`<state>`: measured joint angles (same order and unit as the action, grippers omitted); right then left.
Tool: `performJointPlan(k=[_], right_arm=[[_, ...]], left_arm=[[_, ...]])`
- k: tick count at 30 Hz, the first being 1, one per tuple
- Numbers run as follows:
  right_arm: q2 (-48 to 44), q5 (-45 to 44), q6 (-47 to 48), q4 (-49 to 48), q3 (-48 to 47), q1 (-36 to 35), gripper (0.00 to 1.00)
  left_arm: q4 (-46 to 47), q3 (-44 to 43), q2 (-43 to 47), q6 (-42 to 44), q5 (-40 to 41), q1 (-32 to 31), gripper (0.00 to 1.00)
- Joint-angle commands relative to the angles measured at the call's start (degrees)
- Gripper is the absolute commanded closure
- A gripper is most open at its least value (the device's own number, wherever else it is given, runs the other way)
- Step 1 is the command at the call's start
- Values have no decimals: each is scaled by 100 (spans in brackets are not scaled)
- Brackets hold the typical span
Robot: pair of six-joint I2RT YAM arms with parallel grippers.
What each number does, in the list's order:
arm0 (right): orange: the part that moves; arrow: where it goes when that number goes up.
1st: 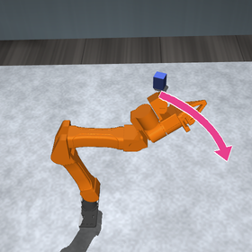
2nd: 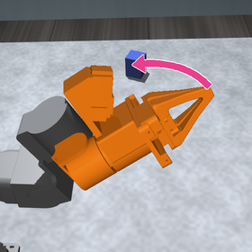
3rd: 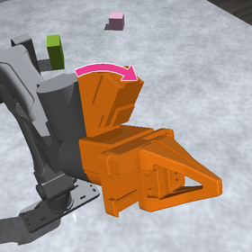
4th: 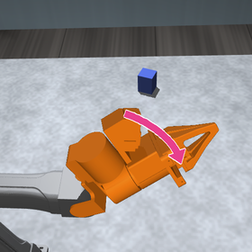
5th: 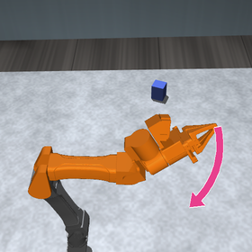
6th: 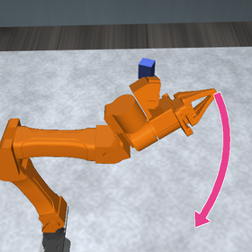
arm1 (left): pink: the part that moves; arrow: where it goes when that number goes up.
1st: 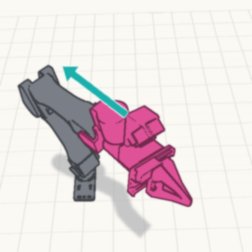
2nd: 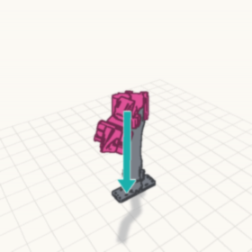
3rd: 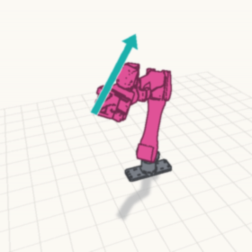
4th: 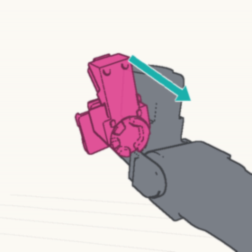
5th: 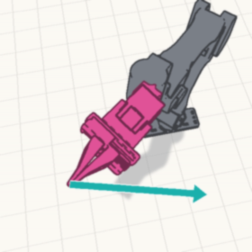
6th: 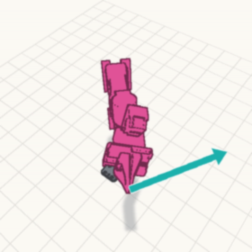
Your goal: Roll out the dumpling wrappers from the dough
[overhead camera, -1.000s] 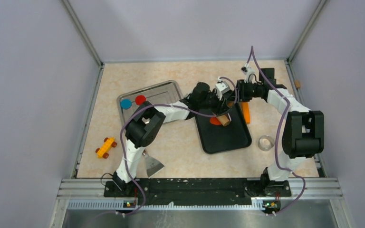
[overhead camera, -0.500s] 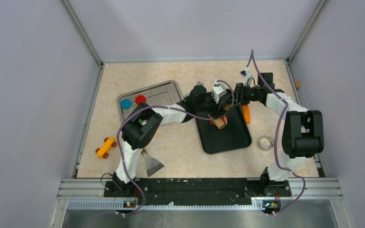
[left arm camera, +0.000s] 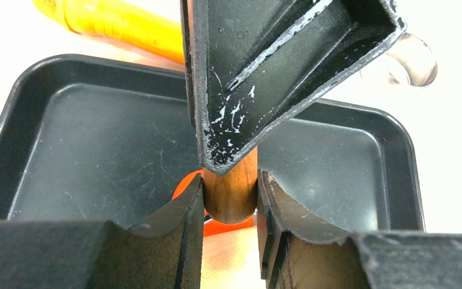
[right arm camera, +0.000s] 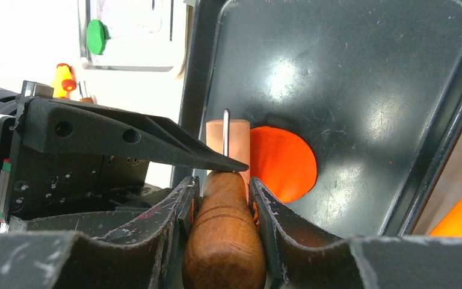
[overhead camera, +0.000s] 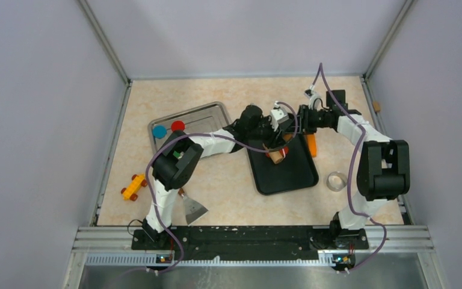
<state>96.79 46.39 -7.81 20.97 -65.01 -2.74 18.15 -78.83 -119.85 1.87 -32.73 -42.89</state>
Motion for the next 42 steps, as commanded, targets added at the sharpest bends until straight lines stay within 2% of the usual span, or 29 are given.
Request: performJointPlan(k=[1, 15, 31, 36, 42], right_arm=[[-321, 75, -8, 157, -328, 129, 100], [-245, -384, 641, 475, -106, 459, 100], [-798, -1002, 728, 938, 144, 461, 100], [-1086, -293, 746, 1156, -273, 522, 100], [-1326, 456, 922, 1366, -756, 520, 100]], left_arm=[[290, -387, 62, 72, 23, -46, 100], [421, -953, -836, -79, 203, -238, 100], [1133, -1441, -1609, -1061, 335, -500, 100], [1162, -1606, -1157, -1147, 236, -434, 100], [1216, -1384, -539, -904, 139, -338, 100]])
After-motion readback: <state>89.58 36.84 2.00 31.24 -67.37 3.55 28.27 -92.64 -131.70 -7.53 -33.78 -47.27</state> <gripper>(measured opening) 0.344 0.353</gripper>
